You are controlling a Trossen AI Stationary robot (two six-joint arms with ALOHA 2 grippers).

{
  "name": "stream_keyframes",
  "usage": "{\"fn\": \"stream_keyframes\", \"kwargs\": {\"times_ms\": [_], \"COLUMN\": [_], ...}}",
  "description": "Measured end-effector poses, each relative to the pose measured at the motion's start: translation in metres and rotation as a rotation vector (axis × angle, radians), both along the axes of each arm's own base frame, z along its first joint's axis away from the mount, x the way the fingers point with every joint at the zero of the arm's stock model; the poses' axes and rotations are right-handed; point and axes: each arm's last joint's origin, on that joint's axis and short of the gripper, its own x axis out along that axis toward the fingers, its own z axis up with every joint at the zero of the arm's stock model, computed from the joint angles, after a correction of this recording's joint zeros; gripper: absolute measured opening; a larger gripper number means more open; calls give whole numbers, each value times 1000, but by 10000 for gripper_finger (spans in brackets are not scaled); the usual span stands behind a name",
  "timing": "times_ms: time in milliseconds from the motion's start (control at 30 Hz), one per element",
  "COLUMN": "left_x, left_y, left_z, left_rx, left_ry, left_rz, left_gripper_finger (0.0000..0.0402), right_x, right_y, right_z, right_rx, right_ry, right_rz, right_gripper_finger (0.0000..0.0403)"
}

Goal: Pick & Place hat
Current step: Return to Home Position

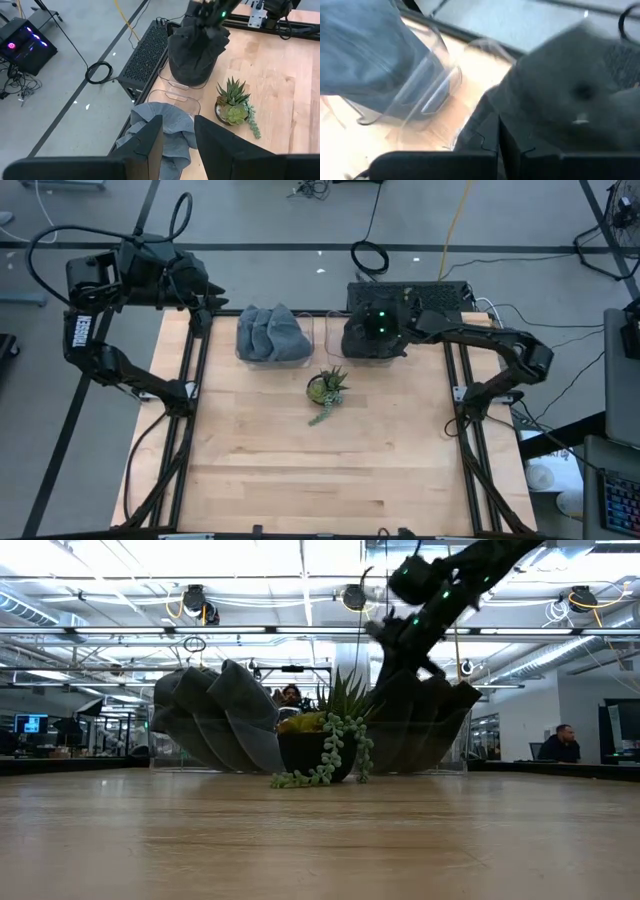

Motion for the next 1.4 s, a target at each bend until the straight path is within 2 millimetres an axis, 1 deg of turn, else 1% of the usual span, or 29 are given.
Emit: {"fn": "stream_keyframes", "kwargs": {"times_ms": [133, 200, 300, 367, 467, 600, 700, 833, 933, 1033, 1100, 1233, 1300, 1400], "left_x": [0, 0, -3, -7, -19, -41, -55, -68, -72, -70, -66, -57, -53, -48], "left_y": [0, 0, -2, -6, -15, -29, -38, -45, -50, -50, -49, -46, -45, -45], "left_z": [0, 1, 4, 7, 16, 26, 27, 20, 6, -14, -30, -65, -82, -110], "left_rx": [5, 9, 1, -6, 8, 36, 53, 118, 154, 140, 111, 42, 16, 8], "left_ry": [-2, -8, -44, -87, -186, -299, -337, -373, -406, -443, -463, -518, -550, -585], "left_rz": [-3, -5, -12, -65, -186, -310, -377, -428, -506, -523, -513, -486, -474, -478], "left_gripper_finger": [120, 120, 120, 120, 120, 120, 120, 120, 120, 120, 120, 120, 120, 120], "right_x": [-12, -16, -21, -25, -29, -38, -45, -57, -67, -79, -87, -102, -109, -117], "right_y": [7, 12, 27, 39, 57, 80, 94, 108, 120, 131, 136, 145, 150, 154], "right_z": [27, 40, 60, 73, 90, 104, 114, 122, 119, 102, 86, 56, 40, 20], "right_rx": [-79, -125, -178, -204, -262, -334, -369, -374, -396, -383, -357, -347, -349, -337], "right_ry": [-60, -105, -184, -237, -305, -327, -358, -388, -374, -384, -413, -561, -617, -638], "right_rz": [2, 32, 137, 201, 272, 370, 422, 465, 527, 562, 565, 571, 605, 639], "right_gripper_finger": [0, 0, 0, 0, 0, 0, 0, 0, 0, 0, 0, 0, 0, 0]}}
